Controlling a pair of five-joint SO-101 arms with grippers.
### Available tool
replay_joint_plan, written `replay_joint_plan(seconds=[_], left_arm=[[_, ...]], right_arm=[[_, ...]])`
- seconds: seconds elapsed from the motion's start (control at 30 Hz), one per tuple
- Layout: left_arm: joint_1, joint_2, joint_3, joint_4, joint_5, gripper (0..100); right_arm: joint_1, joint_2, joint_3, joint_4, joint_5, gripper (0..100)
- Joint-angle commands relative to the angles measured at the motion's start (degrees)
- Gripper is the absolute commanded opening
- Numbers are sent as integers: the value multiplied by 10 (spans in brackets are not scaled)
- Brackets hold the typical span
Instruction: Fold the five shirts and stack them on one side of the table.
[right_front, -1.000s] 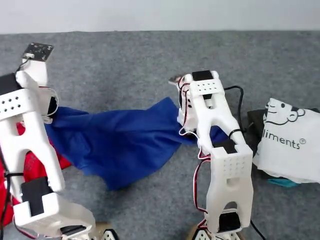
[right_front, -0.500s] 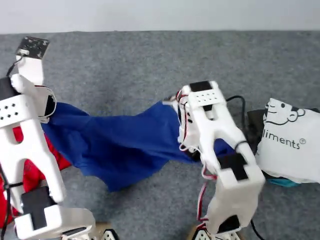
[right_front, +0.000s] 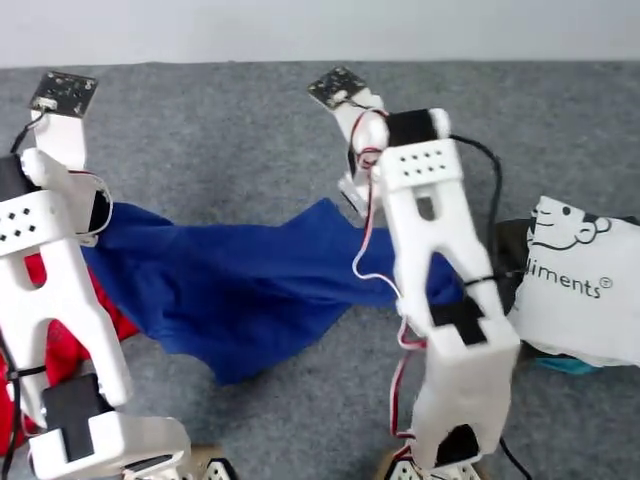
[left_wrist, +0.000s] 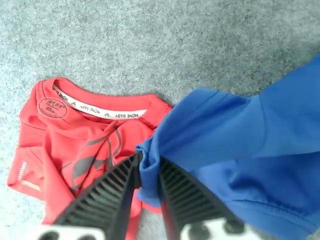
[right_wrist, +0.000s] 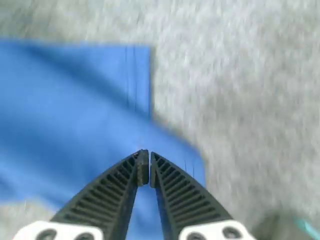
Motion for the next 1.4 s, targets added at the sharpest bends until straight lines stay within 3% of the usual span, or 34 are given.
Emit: replay_joint_plan(seconds=[0.0, 0.23, 0.6, 0.7, 0.83, 1.17, 1.37], left_arm=[[-1, -27, 8, 13, 4, 13], [-2, -31, 22, 13, 4, 14], [-1, -31, 22, 12, 4, 14], [-1, -31, 22, 12, 4, 14], [-1, -26, 22, 11, 4, 14], [1, -25, 22, 2, 6, 14], [47, -31, 18, -4, 8, 14]], right_arm=[[-23, 77, -99, -18, -23, 40], [-51, 235, -258, 0, -69, 186], [-70, 436, -436, 21, -70, 190], [-74, 442, -449, 51, -68, 164], [-80, 442, -447, 94, -32, 2], [-63, 379, -535, 145, -2, 11], [-25, 292, -595, 148, -4, 11]])
